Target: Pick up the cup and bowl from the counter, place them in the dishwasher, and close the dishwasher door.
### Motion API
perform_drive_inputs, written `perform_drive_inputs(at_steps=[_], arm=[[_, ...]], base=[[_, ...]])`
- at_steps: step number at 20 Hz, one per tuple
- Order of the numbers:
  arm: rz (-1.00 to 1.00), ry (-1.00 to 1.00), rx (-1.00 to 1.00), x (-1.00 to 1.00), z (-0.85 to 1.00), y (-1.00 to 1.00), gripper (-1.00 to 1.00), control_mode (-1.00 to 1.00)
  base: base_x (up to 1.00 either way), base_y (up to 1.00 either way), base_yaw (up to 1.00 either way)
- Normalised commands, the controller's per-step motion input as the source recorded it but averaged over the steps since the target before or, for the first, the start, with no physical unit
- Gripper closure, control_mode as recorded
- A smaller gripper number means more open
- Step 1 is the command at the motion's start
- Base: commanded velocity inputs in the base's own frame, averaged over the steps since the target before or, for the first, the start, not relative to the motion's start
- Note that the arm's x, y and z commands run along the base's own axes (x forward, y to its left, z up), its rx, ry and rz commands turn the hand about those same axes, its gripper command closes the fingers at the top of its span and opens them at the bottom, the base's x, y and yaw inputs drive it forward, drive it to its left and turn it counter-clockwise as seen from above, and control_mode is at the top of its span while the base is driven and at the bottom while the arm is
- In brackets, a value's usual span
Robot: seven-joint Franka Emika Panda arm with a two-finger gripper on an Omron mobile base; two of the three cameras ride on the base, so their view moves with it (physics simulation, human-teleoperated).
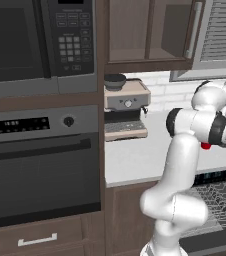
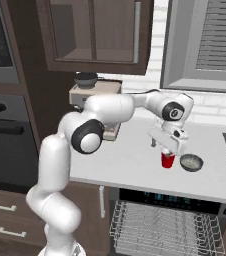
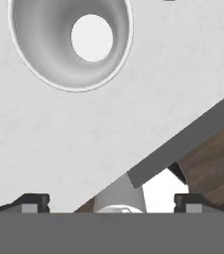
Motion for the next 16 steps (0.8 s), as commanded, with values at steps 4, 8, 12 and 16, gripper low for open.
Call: perform_drive_inputs(at_steps=[4, 8, 12, 16], arm=[[0.23, -0.51, -0.26, 0.25, -0.01, 0.23, -1.00, -1.00], [0.18, -0.44, -0.19, 0.31, 0.00, 0.05, -1.00, -1.00], [0.06, -0.16, -0.11, 0.06, 0.01, -0.13, -1.00, -1.00], [0.00, -0.01, 0.01, -0.01, 0.03, -0.39, -1.00, -1.00]], base=[[0.00, 0.00, 0.00], [0.00, 0.00, 0.00], [0.00, 0.00, 0.00], [0.00, 0.00, 0.00]])
